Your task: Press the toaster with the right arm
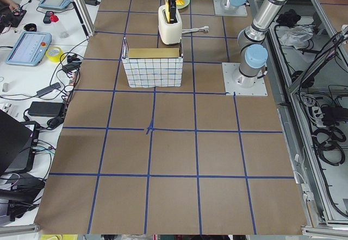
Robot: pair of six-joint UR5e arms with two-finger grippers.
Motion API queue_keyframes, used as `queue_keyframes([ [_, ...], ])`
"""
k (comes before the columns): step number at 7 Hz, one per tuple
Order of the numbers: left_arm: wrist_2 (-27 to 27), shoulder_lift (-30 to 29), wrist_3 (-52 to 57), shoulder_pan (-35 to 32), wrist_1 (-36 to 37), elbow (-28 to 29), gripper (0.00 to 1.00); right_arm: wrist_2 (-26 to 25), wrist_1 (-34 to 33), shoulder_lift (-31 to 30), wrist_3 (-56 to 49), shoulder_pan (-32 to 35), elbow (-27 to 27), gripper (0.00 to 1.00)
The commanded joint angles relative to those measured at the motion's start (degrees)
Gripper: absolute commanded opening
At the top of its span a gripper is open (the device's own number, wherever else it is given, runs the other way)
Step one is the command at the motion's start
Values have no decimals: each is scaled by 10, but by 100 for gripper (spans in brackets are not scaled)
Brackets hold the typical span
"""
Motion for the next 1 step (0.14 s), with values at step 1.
queue_keyframes([
  [1, 1, 0, 0, 0, 0, 0, 100, -1, -1, 0, 0, 0, 1, 100],
])
